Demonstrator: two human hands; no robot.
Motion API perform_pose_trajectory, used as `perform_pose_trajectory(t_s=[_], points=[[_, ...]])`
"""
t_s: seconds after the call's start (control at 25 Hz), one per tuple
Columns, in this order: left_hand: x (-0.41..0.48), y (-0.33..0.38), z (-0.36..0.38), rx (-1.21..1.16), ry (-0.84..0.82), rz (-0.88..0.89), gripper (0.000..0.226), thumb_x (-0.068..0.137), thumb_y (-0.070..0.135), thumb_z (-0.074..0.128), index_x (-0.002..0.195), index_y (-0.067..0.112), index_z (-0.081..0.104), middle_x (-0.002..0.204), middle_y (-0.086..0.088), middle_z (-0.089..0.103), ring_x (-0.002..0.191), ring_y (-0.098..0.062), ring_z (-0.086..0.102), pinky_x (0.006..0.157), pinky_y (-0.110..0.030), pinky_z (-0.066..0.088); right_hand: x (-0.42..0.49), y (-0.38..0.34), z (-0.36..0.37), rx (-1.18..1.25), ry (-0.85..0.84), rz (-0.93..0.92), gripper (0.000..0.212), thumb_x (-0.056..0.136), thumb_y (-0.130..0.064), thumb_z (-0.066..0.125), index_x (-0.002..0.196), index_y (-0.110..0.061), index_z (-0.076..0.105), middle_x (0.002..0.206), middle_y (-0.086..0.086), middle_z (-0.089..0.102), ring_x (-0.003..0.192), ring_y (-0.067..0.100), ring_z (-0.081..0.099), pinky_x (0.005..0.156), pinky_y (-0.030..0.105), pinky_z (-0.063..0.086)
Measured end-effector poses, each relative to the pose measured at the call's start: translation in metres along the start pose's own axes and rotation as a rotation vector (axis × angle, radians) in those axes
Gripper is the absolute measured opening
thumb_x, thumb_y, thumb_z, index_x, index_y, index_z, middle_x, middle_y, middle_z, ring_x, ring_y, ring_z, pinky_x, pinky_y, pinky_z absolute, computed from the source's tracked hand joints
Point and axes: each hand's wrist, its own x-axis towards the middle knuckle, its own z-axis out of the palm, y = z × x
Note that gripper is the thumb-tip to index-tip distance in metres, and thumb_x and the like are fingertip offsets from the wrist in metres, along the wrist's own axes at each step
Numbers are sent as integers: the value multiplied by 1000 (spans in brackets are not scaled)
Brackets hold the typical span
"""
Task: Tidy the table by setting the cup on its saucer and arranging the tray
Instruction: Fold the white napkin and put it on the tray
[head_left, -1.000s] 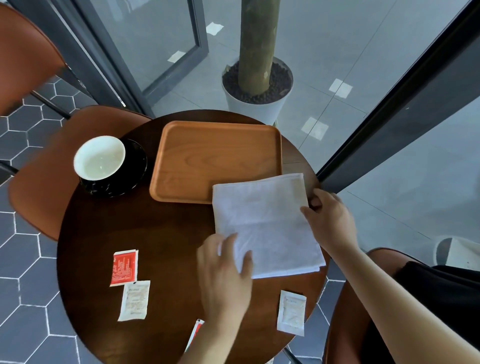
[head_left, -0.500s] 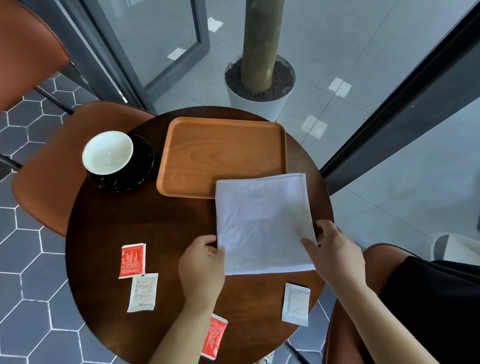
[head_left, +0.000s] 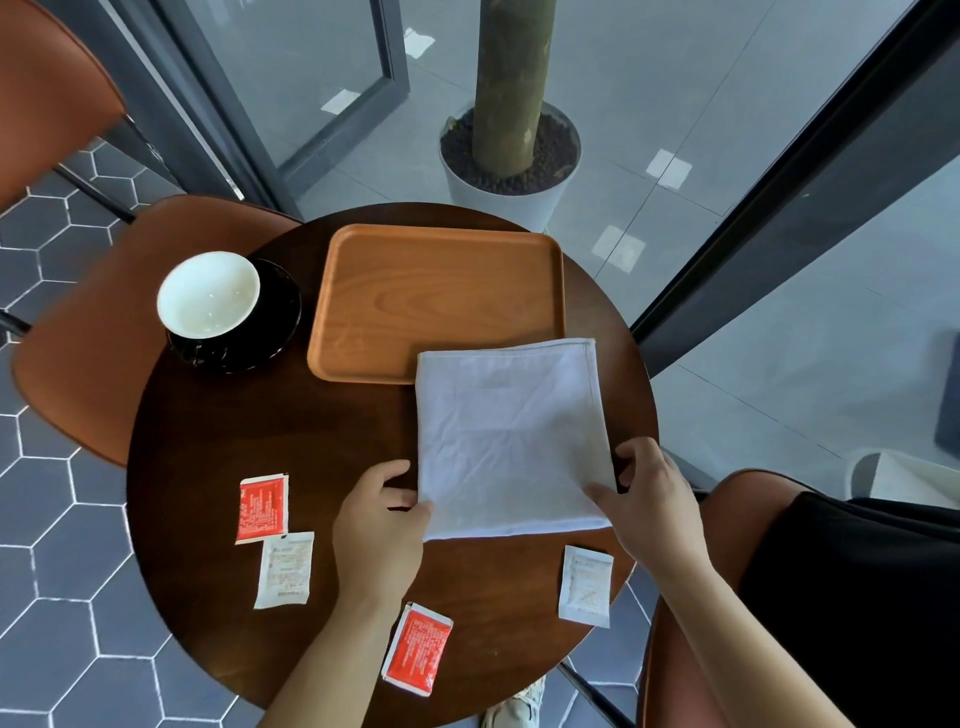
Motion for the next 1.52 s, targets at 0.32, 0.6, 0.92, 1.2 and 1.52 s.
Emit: perform_pose_trajectory(t_s=[0.32, 0.6, 0.92, 1.2, 1.52], points=[[-5, -5, 1, 139, -39, 146, 37, 86, 15, 75, 120, 22, 63, 104, 3, 69, 88, -16, 68, 74, -26, 57, -29, 23, 6, -112, 70, -318, 38, 76, -25, 84, 110, -14, 72, 100, 3, 61, 82, 26, 62, 62, 30, 50], [1, -6, -19, -233, -53, -84, 24, 84, 5, 76, 94, 25, 69, 96, 3, 71, 88, -18, 71, 66, -26, 62, -34, 7, 10, -330, 26, -477, 67, 58, -60, 85, 115, -30, 67, 136, 6, 51, 120, 34, 45, 90, 51, 49], [4, -1, -50, -527, -138, -178, 18, 84, -1, 74, 96, 12, 72, 99, -5, 75, 93, -22, 73, 67, -28, 61, -46, -21, 42, -315, 56, -625, 53, 64, -42, 85, 109, -27, 63, 117, -2, 58, 107, 25, 50, 83, 40, 46], [10, -29, -89, -252, -74, 32, 25, 86, 5, 73, 94, 28, 72, 102, 7, 69, 81, -7, 70, 55, -14, 53, -62, -15, 38, -234, 261, -722, 22, 71, -8, 84, 89, -18, 75, 91, -6, 72, 89, 26, 61, 67, 35, 41], [4, -64, -116, 9, -241, 562, 24, 86, 10, 74, 104, 26, 75, 113, 14, 67, 100, -5, 66, 83, -12, 52, -96, -28, 42, -112, 274, -570, 22, 72, 0, 81, 91, -11, 77, 89, -2, 75, 84, 31, 62, 65, 39, 54]])
